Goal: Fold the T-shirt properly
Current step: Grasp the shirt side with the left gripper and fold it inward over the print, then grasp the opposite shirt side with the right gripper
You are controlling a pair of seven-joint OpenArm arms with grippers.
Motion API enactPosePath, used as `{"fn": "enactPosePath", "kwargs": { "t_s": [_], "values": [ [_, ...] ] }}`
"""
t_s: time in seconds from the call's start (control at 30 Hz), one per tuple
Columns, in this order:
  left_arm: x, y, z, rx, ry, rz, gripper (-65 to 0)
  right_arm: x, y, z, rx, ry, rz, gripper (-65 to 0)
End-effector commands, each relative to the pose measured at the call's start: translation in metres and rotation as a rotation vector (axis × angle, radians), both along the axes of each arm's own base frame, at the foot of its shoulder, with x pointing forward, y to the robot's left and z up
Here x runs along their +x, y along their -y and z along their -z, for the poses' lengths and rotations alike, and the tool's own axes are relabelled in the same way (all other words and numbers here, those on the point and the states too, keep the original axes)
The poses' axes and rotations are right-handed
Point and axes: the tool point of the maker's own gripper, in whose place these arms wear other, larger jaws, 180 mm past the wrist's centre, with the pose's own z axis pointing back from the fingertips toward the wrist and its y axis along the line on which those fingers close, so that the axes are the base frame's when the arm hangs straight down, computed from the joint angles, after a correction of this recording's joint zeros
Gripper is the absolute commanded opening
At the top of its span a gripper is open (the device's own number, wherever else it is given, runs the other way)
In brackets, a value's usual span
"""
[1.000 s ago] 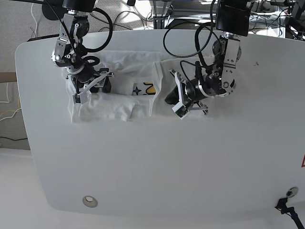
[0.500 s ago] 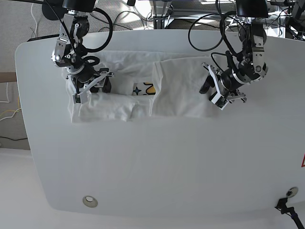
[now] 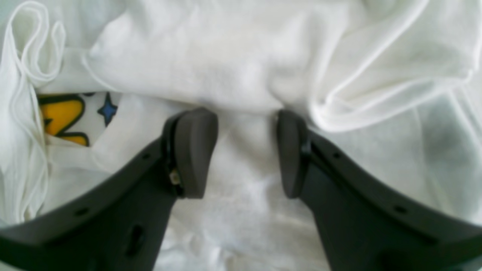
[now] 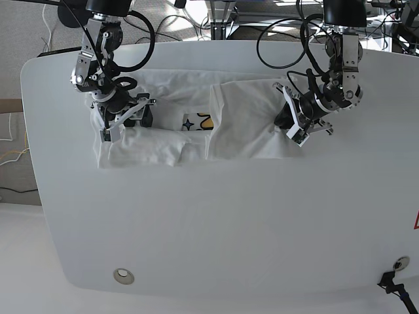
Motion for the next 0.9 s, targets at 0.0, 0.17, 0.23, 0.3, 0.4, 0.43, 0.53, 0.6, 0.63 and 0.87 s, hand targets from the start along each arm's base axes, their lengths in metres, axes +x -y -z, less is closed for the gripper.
{"fn": "enactPosePath", "kwargs": {
  "t_s": [0.0, 0.17, 0.23, 0.3, 0.4, 0.43, 0.53, 0.6, 0.63, 0.87],
  "values": [
    [0.006, -0.001, -0.008, -0.007, 0.025, 0.001, -61.1, 0.010, 0.002, -0.019, -0.019, 0.054, -0.006, -36.0],
    [0.006, -0.004, -0.008, -0.001, 0.026, -0.002, -61.1, 0.026, 0.003, -0.073, -0.071, 0.209, -0.016, -35.5],
    [0.006, -0.006, -0.007, 0.006, 0.024, 0.000, -61.1, 0.033, 0.006, -0.094, -0.090, 0.265, -0.008, -35.5],
    [0.006, -0.006, -0.007, 0.006, 0.024, 0.000, -61.1, 0.032, 0.035, -0.098, -0.114, 0.274, 0.064, -35.5],
    [0.006, -0.008, -0.007, 0.010, 0.025, -0.001, -60.9, 0.029, 0.064, -0.079, -0.106, 0.218, 0.147, -27.3],
    [0.006, -0.012, -0.007, 0.020, 0.025, 0.001, -60.9, 0.026, 0.071, -0.074, -0.103, 0.205, 0.168, -21.1],
    [0.005, -0.015, -0.007, 0.028, 0.023, 0.002, -60.9, 0.019, 0.093, -0.069, -0.108, 0.189, 0.232, -5.9],
    [0.005, -0.016, -0.007, 0.030, 0.023, 0.000, -60.8, 0.017, 0.098, -0.069, -0.108, 0.186, 0.251, -5.3],
    [0.004, -0.016, -0.005, 0.029, 0.017, -0.001, -60.8, 0.015, 0.100, -0.064, -0.100, 0.175, 0.262, -5.3],
    [0.004, -0.017, -0.003, 0.029, 0.012, -0.003, -60.8, 0.000, 0.100, -0.026, 0.091, 0.110, 0.300, -5.3]
  ]
}}
